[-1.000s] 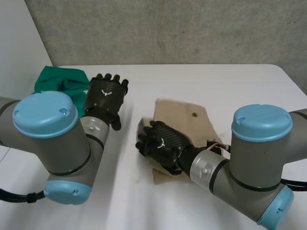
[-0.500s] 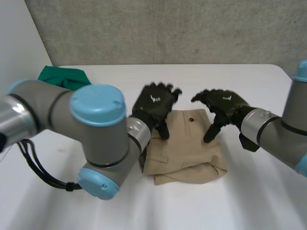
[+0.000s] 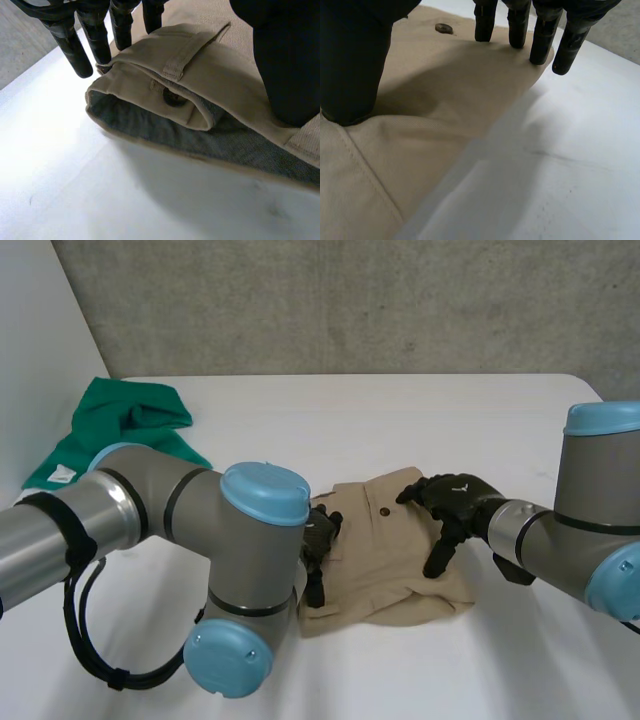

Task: Fold the laundry.

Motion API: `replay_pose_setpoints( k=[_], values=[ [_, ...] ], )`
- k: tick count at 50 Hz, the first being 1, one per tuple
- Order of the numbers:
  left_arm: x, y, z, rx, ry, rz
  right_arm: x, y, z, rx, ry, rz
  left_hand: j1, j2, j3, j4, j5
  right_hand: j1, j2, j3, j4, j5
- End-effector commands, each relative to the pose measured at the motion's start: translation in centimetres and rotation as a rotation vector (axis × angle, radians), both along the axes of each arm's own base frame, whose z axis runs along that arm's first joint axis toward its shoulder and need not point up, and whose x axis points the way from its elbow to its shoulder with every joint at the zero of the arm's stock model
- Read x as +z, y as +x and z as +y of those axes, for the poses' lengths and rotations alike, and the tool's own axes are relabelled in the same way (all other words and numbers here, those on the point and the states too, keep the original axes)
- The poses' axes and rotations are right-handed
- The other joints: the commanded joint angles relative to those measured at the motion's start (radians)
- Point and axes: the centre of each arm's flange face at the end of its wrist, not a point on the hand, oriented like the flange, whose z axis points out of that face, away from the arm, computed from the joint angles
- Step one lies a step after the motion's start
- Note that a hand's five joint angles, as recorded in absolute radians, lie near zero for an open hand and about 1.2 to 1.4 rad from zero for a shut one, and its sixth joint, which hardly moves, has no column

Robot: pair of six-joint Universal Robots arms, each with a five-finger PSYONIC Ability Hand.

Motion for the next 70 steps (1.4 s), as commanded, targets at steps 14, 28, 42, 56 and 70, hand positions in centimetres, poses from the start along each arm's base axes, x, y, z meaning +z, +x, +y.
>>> replay_pose_setpoints(
  k=[14,28,42,56,70],
  values=[
    [4.4,-0.2,1.0,-0.017,-0.080,0.097,1.2,-0.7,0.4,0.029,-0.185,0.039,0.023,0.004,-0.012,-0.002,-0.020,-0.005,-0.050,-0.044,-0.065,-0.071],
    [16.4,2.7,0.5,-0.220,-0.194,0.411,4.6,-4.5,1.1,-0.299,-0.059,-0.175,0.006,-0.013,-0.029,-0.019,-0.038,-0.005,-0.050,-0.044,-0.065,-0.071],
    [17.5,4.1,0.0,-0.218,-0.153,0.460,-0.4,-4.7,3.3,-0.248,0.192,-0.185,0.006,-0.013,-0.029,-0.019,-0.038,-0.005,-0.050,-0.044,-0.065,-0.071],
    [17.1,4.2,-0.2,-0.202,-0.127,0.475,-2.4,-3.7,2.6,-0.243,0.203,-0.217,0.009,-0.011,-0.027,-0.016,-0.035,0.082,0.036,0.043,0.021,0.015],
    [16.7,4.1,-0.3,-0.199,-0.114,0.470,-2.8,-1.9,1.4,-0.209,0.175,-0.241,0.009,-0.011,-0.027,-0.016,-0.035,1.123,1.078,1.084,1.063,1.057]
  ],
)
